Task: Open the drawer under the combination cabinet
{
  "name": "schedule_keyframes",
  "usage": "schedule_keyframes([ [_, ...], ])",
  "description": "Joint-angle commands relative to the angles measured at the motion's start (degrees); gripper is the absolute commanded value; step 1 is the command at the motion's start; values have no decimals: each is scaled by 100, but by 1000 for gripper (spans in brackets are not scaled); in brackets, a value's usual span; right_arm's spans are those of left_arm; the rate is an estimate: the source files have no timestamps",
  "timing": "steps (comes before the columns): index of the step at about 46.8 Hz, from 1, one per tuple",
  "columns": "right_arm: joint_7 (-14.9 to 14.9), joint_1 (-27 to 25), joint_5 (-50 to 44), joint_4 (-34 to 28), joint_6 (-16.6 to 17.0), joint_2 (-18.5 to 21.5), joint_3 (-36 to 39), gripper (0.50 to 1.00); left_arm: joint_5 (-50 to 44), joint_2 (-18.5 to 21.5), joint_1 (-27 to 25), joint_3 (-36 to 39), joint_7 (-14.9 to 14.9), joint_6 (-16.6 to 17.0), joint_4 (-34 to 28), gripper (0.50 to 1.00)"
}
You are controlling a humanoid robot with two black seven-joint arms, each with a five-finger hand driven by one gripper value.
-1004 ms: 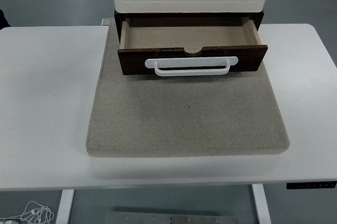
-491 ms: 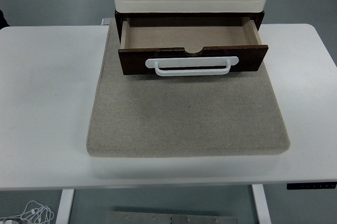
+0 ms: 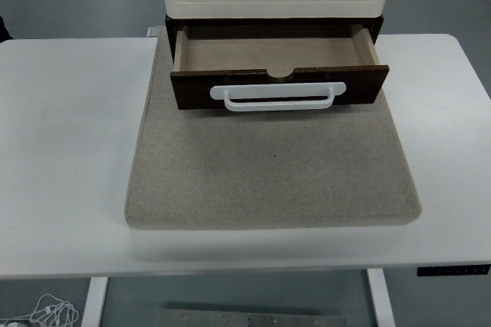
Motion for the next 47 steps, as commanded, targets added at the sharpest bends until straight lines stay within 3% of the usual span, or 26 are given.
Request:
schedule_keyframes([
  [1, 0, -1, 0, 0, 0, 0, -8, 926, -477, -142, 159, 5, 221, 11, 149, 1000],
  [8, 8, -1, 0, -9, 0, 0, 1, 926, -1067, -458, 256, 31, 635, 81, 588, 1000],
  [22, 8, -1, 0, -9, 0, 0, 1, 926, -1235, -942, 845, -4, 460, 38, 747, 1000],
  [31, 8, -27, 0, -9, 0, 0, 10, 926, -1103, -1144, 1012, 505, 292, 81, 764, 1000],
  [37, 8, -36, 0, 0, 0, 0, 1, 926, -1111, -1153, 1003, 963, 249, 90, 764, 1000],
  [47, 8, -36, 0, 0, 0, 0, 1, 926, -1418, -1144, 1082, 700, 275, -15, 747, 1000],
])
